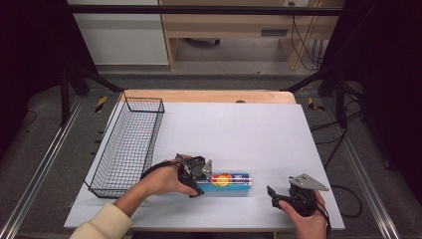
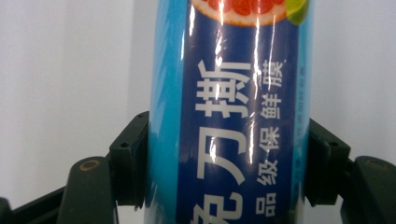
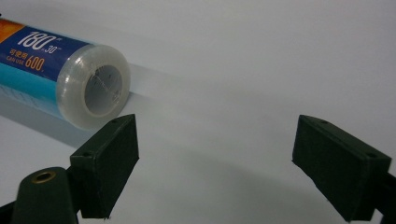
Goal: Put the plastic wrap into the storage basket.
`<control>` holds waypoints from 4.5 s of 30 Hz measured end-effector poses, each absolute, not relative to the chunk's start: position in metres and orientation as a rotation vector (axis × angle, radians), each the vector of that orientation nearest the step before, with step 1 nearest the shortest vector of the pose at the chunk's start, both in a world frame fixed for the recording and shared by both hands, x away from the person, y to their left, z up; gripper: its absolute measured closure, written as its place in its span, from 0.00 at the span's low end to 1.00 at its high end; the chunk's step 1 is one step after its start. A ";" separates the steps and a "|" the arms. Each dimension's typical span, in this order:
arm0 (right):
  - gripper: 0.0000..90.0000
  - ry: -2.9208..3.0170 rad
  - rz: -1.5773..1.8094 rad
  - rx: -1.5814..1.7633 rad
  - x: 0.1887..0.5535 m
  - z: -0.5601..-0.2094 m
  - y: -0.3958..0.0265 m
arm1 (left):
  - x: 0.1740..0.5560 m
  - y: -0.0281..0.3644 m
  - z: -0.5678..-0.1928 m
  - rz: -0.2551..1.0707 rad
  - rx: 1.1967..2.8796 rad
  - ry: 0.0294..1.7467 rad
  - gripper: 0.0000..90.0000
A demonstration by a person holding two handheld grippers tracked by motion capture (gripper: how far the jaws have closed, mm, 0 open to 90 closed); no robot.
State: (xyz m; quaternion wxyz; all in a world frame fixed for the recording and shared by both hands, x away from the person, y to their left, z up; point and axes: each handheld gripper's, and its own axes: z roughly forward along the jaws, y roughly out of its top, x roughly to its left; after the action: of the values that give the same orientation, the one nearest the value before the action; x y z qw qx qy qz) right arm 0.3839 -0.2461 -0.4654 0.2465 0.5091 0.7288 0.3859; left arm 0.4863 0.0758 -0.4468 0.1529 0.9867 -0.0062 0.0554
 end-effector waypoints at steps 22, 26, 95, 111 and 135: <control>0.17 1.982 1.051 1.388 0.384 -0.465 -0.247 | 0.480 0.079 -0.436 0.213 2.788 -0.025 0.35; 0.17 1.980 1.052 1.389 0.384 -0.465 -0.247 | 0.478 0.082 -0.430 0.211 2.758 0.004 0.35; 0.14 1.969 1.061 1.324 0.380 -0.460 -0.243 | 0.440 0.185 -0.304 0.563 2.469 0.603 0.36; 0.11 1.949 1.064 1.307 0.379 -0.459 -0.243 | 0.430 0.206 -0.301 0.600 2.445 0.677 0.36; 0.12 1.957 1.070 1.271 0.383 -0.459 -0.239 | 0.419 0.212 -0.291 0.683 2.440 0.773 0.36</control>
State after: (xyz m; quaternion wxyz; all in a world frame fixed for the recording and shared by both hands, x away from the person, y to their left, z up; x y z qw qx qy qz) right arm 0.3831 -0.2392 -0.4594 0.2832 0.4749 0.7311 0.3997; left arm 0.4195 0.2118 -0.2908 0.2440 0.8932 0.2832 0.2500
